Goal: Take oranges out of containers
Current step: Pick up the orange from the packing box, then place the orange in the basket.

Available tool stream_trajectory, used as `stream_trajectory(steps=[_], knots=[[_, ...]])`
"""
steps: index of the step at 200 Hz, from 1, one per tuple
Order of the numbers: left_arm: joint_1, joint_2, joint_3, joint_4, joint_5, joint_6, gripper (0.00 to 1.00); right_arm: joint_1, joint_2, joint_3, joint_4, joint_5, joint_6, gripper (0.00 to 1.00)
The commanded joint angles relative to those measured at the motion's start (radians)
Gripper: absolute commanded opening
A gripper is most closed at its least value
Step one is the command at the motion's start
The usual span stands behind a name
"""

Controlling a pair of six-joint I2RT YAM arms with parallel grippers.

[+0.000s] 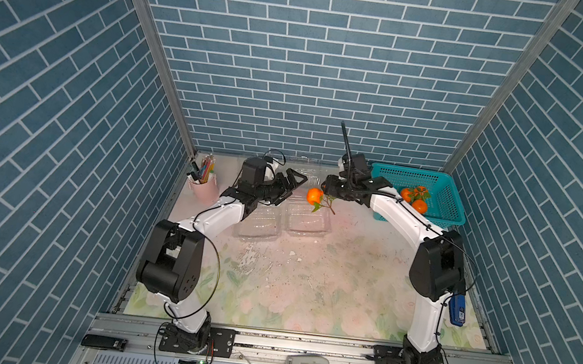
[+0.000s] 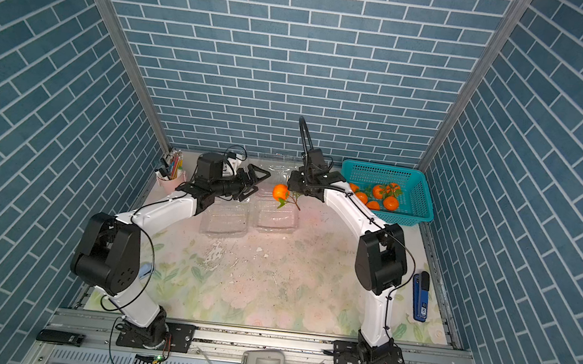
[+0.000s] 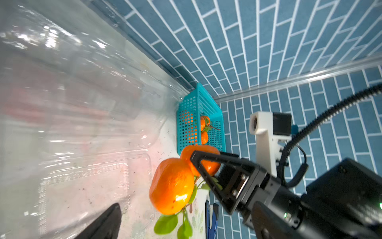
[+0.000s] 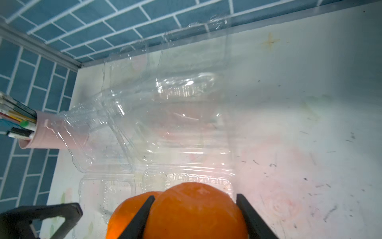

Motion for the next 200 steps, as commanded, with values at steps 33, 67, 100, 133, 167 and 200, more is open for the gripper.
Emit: stream_trajectory(steps=[33,67,100,133,167,200], knots=[[-0.234,0.046,0.213,-0.107,-0.033,0.213,0.99,-0.23,-0.188,-0.114,0.017,-0.058,0.028,0.49],[-0.364,0.21,0.494,-0.263,-0.092,0.28,0.99,-0.392,-0.202,-0.151,0.037,-0.108,0.045,0.49],[-0.423,0.376,0.684,-0.281,-0.094,0.237,0.99,-0.505,-0.179,-0.193,0.107,-0.146,0.086,0.49],[-0.449,0.473,0.749,-0.255,-0.091,0.183,0.99,-0.57,-0.144,-0.24,0.206,-0.15,0.133,0.49],[-0.456,0.507,0.768,-0.272,-0.097,0.177,0.99,-0.637,-0.063,-0.223,0.262,-0.163,0.171,0.49],[-0.456,0.525,0.765,-0.273,-0.102,0.164,0.99,-0.661,0.024,-0.177,0.28,-0.174,0.183,0.5]])
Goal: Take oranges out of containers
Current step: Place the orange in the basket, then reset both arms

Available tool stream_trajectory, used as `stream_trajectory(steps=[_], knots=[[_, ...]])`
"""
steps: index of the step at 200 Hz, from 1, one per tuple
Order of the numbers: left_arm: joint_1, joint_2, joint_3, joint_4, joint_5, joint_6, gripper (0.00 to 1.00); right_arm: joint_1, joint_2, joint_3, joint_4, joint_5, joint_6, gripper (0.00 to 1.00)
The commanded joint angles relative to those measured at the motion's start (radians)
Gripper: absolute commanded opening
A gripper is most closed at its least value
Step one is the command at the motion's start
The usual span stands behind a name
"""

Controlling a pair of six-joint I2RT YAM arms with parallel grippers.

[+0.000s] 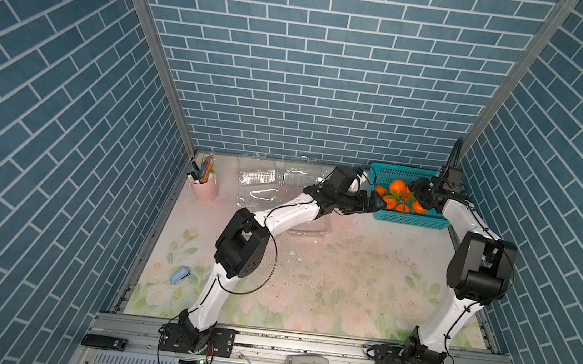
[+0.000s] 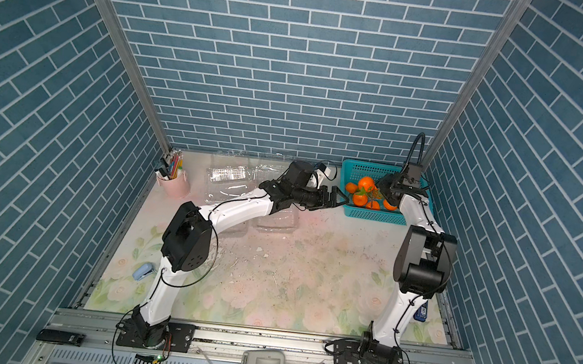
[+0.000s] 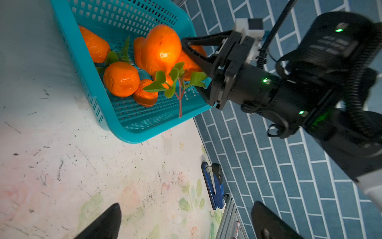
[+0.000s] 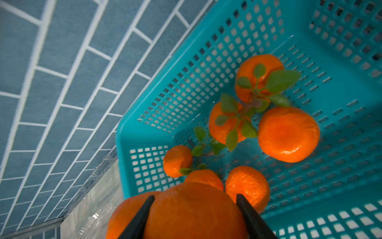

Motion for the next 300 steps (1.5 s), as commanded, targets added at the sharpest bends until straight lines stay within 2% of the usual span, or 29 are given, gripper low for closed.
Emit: stream_trajectory(steps=[1,12,39,49,89,105,142,163,184,207,232,255,264,277,300], knots=[[-0.005,0.004,0.031,0.007,-0.006,-0.014,0.99,-0.013,0.058,0.048,0.038,-0.021,0.042,0.5],[-0.005,0.01,0.033,0.006,-0.004,-0.016,0.99,-0.015,0.085,0.065,0.037,-0.023,0.039,0.51],[-0.005,0.013,0.036,-0.012,-0.002,-0.006,0.99,-0.02,0.127,0.103,0.016,-0.03,0.018,0.61],[-0.005,0.011,0.036,-0.022,-0.002,0.003,0.99,-0.021,0.124,0.106,0.017,-0.031,0.007,0.68],[-0.004,0.003,0.044,-0.061,0.002,0.034,0.99,-0.027,0.102,0.13,0.001,-0.057,-0.024,0.81],[-0.003,-0.007,0.039,-0.072,0.001,0.049,0.99,-0.027,0.095,0.147,-0.024,-0.058,-0.041,0.83],[0.01,-0.078,0.024,-0.143,-0.033,0.149,0.99,-0.025,0.001,0.066,0.031,-0.08,-0.087,0.9],[0.037,-0.168,-0.019,-0.212,-0.1,0.249,0.99,0.006,-0.096,-0.016,0.041,0.003,-0.194,0.94],[0.073,-0.299,-0.103,-0.292,-0.231,0.373,0.99,0.03,-0.188,-0.109,0.077,0.036,-0.264,0.99],[0.141,-0.458,-0.228,-0.362,-0.44,0.457,0.99,0.077,-0.309,-0.239,0.131,0.111,-0.345,0.98],[0.299,-0.646,-0.431,-0.373,-0.667,0.411,0.99,0.127,-0.437,-0.411,0.232,0.186,-0.409,0.99],[0.52,-0.79,-0.634,-0.404,-0.819,0.286,0.99,0.146,-0.514,-0.555,0.296,0.241,-0.415,0.99],[0.604,-0.84,-0.732,-0.374,-0.86,0.263,0.99,0.152,-0.534,-0.613,0.333,0.267,-0.42,0.99],[0.695,-0.907,-0.887,-0.311,-0.996,0.233,0.99,0.157,-0.551,-0.696,0.392,0.323,-0.42,0.99],[0.737,-0.999,-1.146,-0.057,-1.259,0.303,0.99,0.176,-0.546,-0.791,0.449,0.454,-0.421,0.99]])
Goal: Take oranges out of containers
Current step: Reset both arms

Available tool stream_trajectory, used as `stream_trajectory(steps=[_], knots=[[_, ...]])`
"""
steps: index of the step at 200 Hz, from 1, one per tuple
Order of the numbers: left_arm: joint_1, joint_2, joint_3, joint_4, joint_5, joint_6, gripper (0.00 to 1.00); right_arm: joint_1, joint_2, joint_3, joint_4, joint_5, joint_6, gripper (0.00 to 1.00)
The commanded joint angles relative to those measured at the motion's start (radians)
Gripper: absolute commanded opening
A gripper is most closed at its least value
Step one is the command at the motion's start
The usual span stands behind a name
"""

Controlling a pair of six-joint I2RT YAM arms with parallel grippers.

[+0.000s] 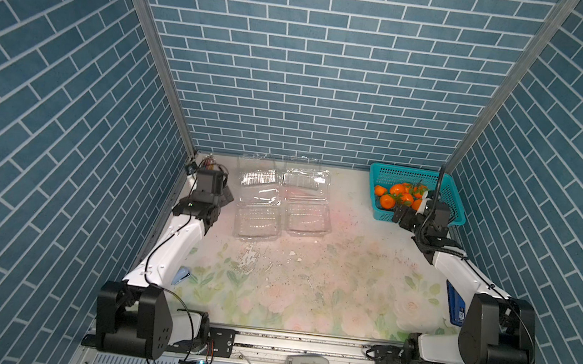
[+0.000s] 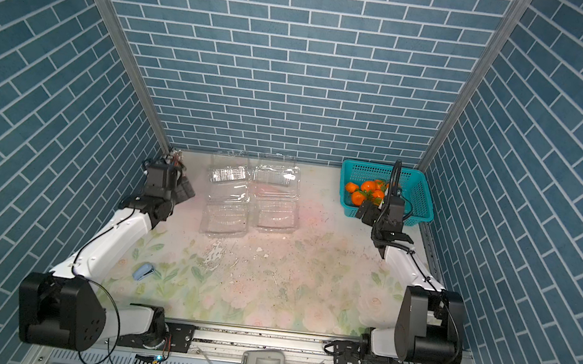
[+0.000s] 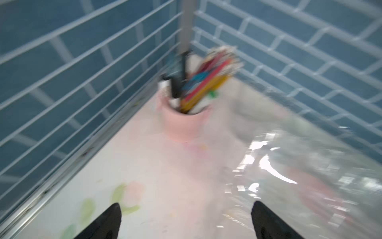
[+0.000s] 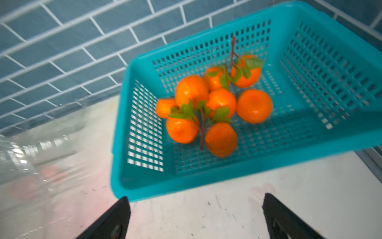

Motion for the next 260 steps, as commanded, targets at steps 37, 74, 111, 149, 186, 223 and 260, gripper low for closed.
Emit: stream_trajectory(steps=[37,74,111,149,186,223,260], knots=[[0.022,-0.004,-0.399,0.491,-0.428,0.107,0.99,0.028,0.026,-0.07,0.023,0.335,-0.077,0.99],[0.016,0.157,-0.359,0.572,-0.453,0.216,0.99,0.045,-0.029,-0.145,0.119,0.388,-0.152,0.99],[-0.014,0.17,-0.493,0.943,-0.3,0.366,0.99,0.071,-0.053,-0.327,0.375,0.482,-0.248,0.99],[-0.057,0.188,-0.523,1.067,-0.193,0.481,0.99,0.086,0.02,-0.399,0.609,0.504,-0.309,0.99],[-0.093,0.229,-0.503,1.086,-0.089,0.571,0.99,0.099,0.124,-0.452,0.856,0.529,-0.377,0.99],[-0.087,0.236,-0.494,1.081,-0.06,0.578,0.99,0.096,0.111,-0.47,0.874,0.536,-0.353,0.99],[-0.09,0.298,-0.599,1.343,0.017,0.625,0.99,-0.014,0.098,-0.411,0.708,0.352,-0.264,0.99]])
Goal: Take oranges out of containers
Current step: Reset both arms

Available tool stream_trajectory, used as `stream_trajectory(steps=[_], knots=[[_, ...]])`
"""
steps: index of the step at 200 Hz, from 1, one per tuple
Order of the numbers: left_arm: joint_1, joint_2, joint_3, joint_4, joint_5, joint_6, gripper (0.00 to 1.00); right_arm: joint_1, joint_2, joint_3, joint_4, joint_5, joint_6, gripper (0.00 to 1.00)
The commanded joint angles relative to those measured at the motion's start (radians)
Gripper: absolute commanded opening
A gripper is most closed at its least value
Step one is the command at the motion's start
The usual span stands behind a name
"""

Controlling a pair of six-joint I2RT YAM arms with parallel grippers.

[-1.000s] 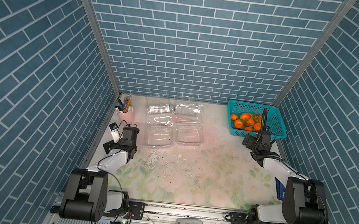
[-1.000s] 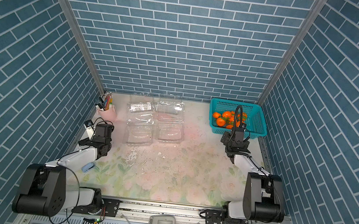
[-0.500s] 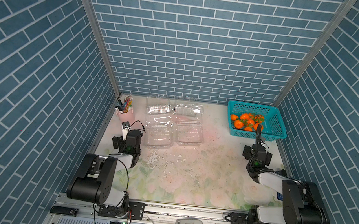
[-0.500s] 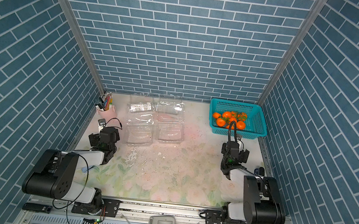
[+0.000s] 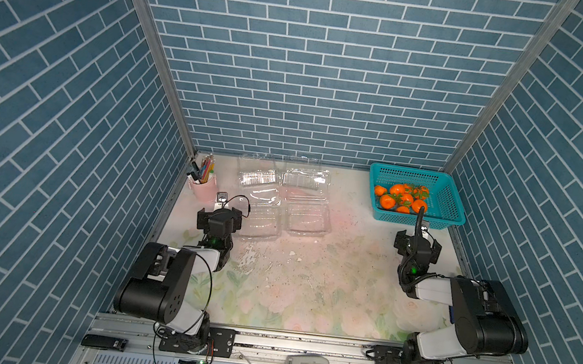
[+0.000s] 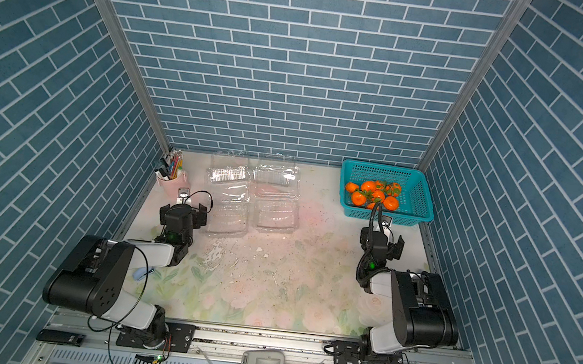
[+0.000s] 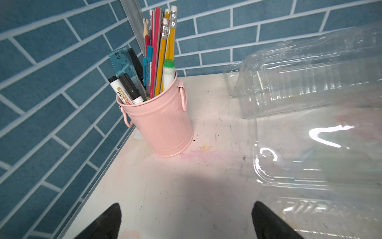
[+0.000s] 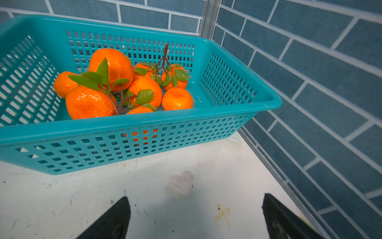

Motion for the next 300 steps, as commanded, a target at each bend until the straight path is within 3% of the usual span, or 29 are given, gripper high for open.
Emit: stream_trajectory(steps=[1,7,18,25,31,39,47,57,83,300], knots=[[-0.004,0.051,-0.065,0.183,0.044,0.046,0.99,-0.082,-0.009,0.039,-0.069,-0.127,0.053,0.99],[0.0,0.021,-0.057,0.109,0.061,0.026,0.99,-0.093,-0.01,0.039,-0.073,-0.151,0.059,0.99],[0.0,0.058,-0.072,0.207,0.049,0.049,0.99,-0.094,-0.011,0.03,-0.058,-0.155,0.053,0.99],[0.002,0.035,-0.065,0.151,0.057,0.033,0.99,-0.094,-0.008,0.012,-0.024,-0.199,0.046,0.99],[0.006,0.029,-0.058,0.125,0.063,0.026,0.99,-0.095,0.013,-0.024,0.038,-0.22,0.046,0.99],[0.008,0.05,-0.063,0.175,0.055,0.037,0.99,-0.085,0.083,-0.076,0.254,-0.215,0.009,0.99],[0.008,0.036,-0.058,0.143,0.058,0.026,0.99,-0.078,0.026,-0.077,0.155,-0.215,0.023,0.99],[0.014,0.039,-0.056,0.139,0.063,0.02,0.99,-0.075,0.072,-0.072,0.228,-0.208,0.002,0.99],[0.031,0.041,-0.047,0.125,0.076,0.007,0.99,-0.119,0.044,0.024,-0.018,-0.259,0.061,0.99],[0.034,0.033,-0.05,0.118,0.081,0.001,0.99,-0.141,0.046,0.016,0.007,-0.277,0.068,0.99]])
